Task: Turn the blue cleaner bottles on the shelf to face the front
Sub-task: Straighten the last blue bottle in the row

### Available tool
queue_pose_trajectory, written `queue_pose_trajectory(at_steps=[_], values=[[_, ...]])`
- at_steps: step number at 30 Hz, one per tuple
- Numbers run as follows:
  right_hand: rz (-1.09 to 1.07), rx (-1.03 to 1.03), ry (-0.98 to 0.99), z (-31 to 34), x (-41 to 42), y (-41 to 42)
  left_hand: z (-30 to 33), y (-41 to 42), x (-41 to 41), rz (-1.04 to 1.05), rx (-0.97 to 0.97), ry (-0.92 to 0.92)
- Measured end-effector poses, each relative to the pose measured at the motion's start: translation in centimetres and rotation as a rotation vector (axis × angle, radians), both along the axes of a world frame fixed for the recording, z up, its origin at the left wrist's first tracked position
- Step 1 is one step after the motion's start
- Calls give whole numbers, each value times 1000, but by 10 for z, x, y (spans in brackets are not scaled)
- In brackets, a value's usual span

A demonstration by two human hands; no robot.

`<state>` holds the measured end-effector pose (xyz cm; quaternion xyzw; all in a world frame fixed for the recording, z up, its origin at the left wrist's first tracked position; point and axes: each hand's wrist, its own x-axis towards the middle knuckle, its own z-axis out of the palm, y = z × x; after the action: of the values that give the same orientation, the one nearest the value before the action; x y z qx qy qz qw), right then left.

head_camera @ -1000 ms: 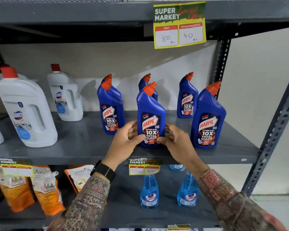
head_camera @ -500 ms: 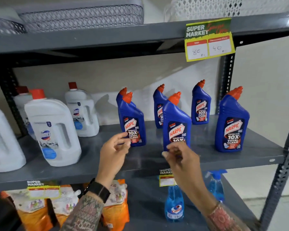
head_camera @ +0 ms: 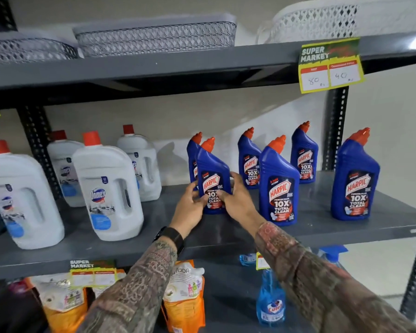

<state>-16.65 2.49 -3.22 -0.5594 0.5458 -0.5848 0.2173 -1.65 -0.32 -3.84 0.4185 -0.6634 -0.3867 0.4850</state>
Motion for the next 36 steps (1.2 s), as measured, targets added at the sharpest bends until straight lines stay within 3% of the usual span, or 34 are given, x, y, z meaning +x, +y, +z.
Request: queue_pose_trajectory(at_steps=[12, 17, 25, 36], values=[[-1, -100, -20, -20, 0, 46, -13, 40, 30, -32, -132, -97], [41, -79, -102, -26, -1, 59, -20, 50, 39, -56, -110, -48], [57, 3, -8, -16, 6, 54, -22, 42, 52, -85, -33, 174], [179, -9, -26, -20, 5, 53, -26, 40, 53, -76, -51, 107]])
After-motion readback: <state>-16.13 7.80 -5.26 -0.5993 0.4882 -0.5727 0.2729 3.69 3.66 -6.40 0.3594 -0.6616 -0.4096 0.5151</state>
